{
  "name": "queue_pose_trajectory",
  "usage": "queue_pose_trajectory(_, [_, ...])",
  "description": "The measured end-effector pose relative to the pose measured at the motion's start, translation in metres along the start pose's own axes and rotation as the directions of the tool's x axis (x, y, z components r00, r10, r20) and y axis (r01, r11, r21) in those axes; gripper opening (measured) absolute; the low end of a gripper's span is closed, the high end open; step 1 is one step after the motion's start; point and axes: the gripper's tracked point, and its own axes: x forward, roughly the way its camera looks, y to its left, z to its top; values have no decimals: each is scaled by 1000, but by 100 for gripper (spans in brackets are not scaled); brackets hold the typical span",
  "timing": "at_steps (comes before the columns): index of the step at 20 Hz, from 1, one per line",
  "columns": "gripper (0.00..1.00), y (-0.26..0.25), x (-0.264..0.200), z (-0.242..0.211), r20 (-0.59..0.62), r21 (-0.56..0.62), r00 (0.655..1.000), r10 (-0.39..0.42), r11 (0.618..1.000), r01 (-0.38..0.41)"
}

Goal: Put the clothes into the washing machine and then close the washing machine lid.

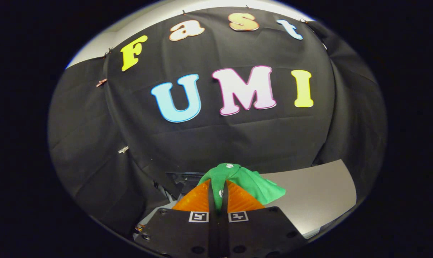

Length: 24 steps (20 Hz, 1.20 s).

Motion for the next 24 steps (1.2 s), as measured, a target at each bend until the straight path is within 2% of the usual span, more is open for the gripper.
queue_pose_trajectory(5, [5, 50, 28, -26, -40, 3, 998, 44, 999, -44])
queue_pose_trajectory(11, [5, 72, 78, -87, -137, -30, 990, 46, 998, -50])
queue_pose_trajectory(19, [5, 53, 144, -165, -204, -123, 979, -31, 992, 6])
queue_pose_trajectory(24, [6, 34, 189, -213, -242, -135, 968, -62, 990, 30])
